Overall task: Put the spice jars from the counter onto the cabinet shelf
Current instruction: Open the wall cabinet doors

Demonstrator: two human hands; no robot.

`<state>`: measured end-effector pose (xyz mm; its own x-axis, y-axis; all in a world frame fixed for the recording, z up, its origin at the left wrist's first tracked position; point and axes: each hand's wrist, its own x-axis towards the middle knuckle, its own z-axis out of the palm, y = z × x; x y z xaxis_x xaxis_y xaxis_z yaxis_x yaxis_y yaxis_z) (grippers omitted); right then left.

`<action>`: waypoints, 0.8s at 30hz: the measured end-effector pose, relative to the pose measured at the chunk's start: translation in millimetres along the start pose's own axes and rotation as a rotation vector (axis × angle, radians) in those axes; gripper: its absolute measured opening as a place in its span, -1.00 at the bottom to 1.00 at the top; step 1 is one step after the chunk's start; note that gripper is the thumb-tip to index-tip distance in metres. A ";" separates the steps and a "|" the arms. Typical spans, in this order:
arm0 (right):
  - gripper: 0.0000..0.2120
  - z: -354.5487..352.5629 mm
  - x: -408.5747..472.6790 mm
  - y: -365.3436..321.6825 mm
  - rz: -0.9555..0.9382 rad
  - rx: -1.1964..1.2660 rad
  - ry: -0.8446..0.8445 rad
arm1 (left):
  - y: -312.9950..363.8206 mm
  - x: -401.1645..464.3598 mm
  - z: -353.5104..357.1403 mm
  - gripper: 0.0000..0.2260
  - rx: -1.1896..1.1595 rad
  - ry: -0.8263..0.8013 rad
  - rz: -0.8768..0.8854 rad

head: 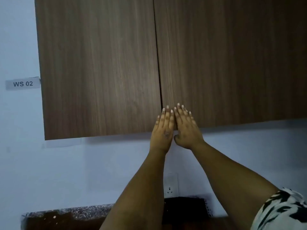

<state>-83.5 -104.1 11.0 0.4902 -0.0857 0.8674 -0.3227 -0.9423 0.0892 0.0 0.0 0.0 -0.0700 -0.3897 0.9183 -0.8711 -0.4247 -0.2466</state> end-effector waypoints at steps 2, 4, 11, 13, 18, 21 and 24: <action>-0.10 1.6 3.8 1.4 0.000 -0.064 -0.001 | 2.1 6.1 0.2 -0.32 -0.002 -0.027 -0.015; -0.16 4.1 6.6 0.2 0.024 -0.108 0.035 | 4.2 9.2 1.1 -0.31 0.013 -0.053 -0.012; -0.20 -0.4 -0.4 -0.1 0.011 -0.229 0.093 | 8.6 4.2 1.1 -0.35 -0.035 -0.072 -0.015; -0.19 -4.0 -2.3 -1.0 0.013 -0.257 0.090 | 12.3 -0.2 -1.6 -0.40 -0.051 -0.063 -0.024; -0.24 -17.3 -15.1 -9.0 0.049 -0.255 0.094 | 27.2 -7.0 -14.6 -0.46 -0.069 0.019 -0.058; -0.24 -38.2 -26.8 -13.6 0.072 -0.222 0.112 | 44.0 -8.7 -37.5 -0.44 -0.114 0.070 -0.016; -0.22 -64.0 -43.2 -14.1 0.075 -0.126 0.146 | 64.0 -8.2 -65.8 -0.36 -0.316 0.124 -0.072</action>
<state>-151.9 -66.4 3.6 0.3410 -0.0973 0.9350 -0.4570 -0.8864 0.0744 -87.2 29.8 -2.9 -0.0442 -0.2575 0.9653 -0.9820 -0.1662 -0.0893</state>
